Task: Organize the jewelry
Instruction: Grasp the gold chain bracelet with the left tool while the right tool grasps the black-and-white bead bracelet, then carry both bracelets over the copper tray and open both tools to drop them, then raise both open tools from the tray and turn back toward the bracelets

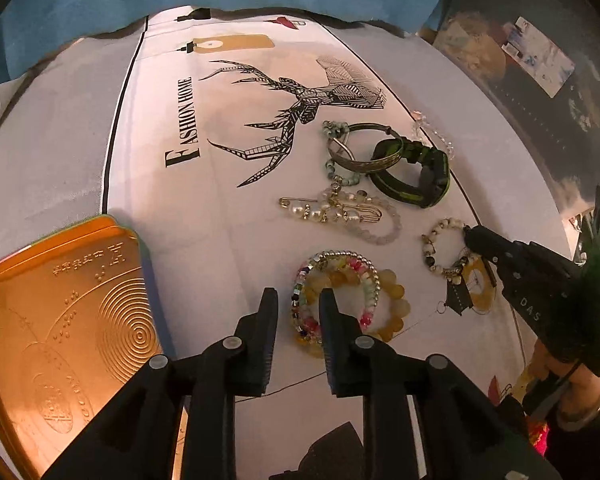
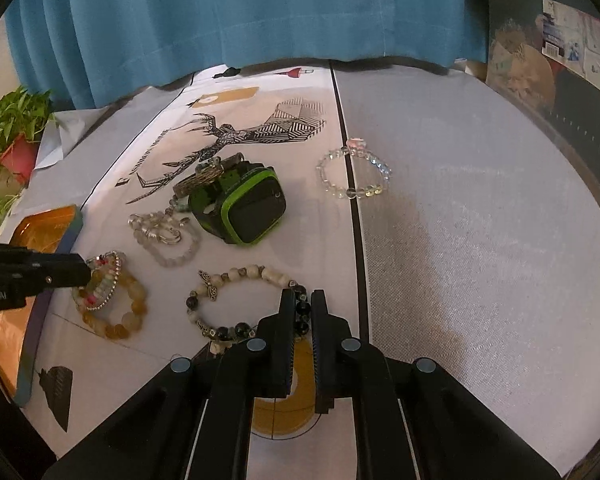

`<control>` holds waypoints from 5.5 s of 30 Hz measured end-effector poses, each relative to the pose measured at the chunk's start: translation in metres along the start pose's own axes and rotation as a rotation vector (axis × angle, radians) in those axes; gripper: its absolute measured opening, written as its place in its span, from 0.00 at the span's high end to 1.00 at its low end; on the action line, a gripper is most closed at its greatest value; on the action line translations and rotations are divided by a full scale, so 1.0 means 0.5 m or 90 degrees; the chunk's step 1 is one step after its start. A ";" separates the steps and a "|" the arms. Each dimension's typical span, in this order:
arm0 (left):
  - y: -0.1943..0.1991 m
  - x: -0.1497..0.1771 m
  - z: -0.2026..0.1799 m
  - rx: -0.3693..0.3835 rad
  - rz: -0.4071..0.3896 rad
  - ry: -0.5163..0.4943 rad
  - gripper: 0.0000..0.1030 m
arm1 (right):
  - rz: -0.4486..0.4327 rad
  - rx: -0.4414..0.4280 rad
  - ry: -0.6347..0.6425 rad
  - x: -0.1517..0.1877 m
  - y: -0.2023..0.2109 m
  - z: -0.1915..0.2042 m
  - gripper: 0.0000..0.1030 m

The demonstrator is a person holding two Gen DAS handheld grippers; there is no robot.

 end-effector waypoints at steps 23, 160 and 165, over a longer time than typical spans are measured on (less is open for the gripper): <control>0.080 -0.007 -0.059 0.016 -0.068 -0.085 0.88 | -0.042 0.006 -0.001 -0.026 0.087 0.005 0.92; 0.533 0.411 0.125 -0.198 -0.257 0.120 0.06 | -0.113 -0.098 0.112 0.209 0.450 0.488 0.30; 0.537 0.413 0.117 -0.199 -0.259 0.118 0.06 | -0.116 -0.098 0.108 0.210 0.457 0.482 0.30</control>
Point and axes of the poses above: each gripper's, at about its wrist camera, not at the fingertips, and y roughly against the way its jaws point, z to its left, x to its underside, the point moved 5 cm from there along -y, roughly the way its jaws point, and after that the axes turned 1 degree about -y, right-handed, at the moved point
